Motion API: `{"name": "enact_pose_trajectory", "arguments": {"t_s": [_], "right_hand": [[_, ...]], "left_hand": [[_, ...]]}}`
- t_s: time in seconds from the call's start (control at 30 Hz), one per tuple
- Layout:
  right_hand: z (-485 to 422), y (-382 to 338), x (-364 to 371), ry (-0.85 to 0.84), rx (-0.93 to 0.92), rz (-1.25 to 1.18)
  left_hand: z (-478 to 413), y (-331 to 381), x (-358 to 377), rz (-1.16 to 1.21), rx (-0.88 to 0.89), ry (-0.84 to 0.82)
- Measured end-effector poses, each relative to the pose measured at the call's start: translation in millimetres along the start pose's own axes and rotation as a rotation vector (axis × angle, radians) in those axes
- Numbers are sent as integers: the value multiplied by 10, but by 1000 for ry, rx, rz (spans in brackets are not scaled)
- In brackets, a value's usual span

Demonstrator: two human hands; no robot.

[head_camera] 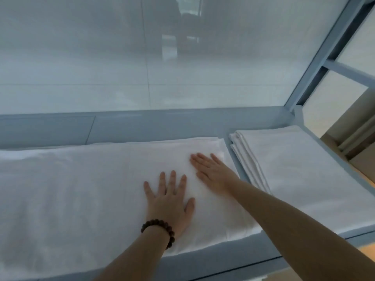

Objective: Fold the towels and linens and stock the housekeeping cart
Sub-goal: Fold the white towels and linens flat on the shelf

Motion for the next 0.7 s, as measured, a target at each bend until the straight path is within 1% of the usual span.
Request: {"name": "enact_pose_trajectory", "arguments": {"t_s": [0.07,0.1,0.13,0.17,0.2,0.23,0.27,0.3,0.33,0.4,0.43,0.5,0.57,0.63,0.7], "right_hand": [[-159,295,-208,24,370,6],[-218,368,-315,29,484,63],[-285,340,-357,56,476,119],[-342,228,-331,81,373,145],[-368,64,-252,88,225,98],[-338,-91,-131,51,98,28],[-284,-177,-31,9,18,-20],[-248,-168,-10,-17,7,-40],[-241,-107,-49,-17,78,-53],[-270,-24,-186,14,284,-27],[-276,-73,-225,40,322,8],[-260,-372,-208,137,255,-3],[-149,-768,-74,207,195,-95],[-8,-1158,94,229,175,-177],[83,-1544,236,235,147,-210]], "left_hand": [[23,11,-11,11,-3,-13],[34,15,-14,14,-6,-16],[44,21,-18,17,-9,-18],[60,24,-21,18,-13,-19],[78,31,-22,16,-17,-21],[105,45,-23,11,-22,-24],[131,69,-24,10,-28,-29],[155,102,-28,16,-34,-37],[181,136,-34,31,-36,-49],[202,179,-80,90,-23,-73],[206,170,-114,129,-10,-95],[241,70,-177,185,1,-150],[364,-130,-176,156,-39,-199],[561,-391,-125,73,-87,-234],[776,-661,-70,44,-107,-242]]}}
Point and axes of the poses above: each hand's wrist, its own z-axis away from the middle knuckle, its own x-axis out of the palm, y = z × x, the point moved 2 cm from there along -z, towards the middle knuckle, and after that the axes turned 9 degrees about -z, right-handed, at the moved point
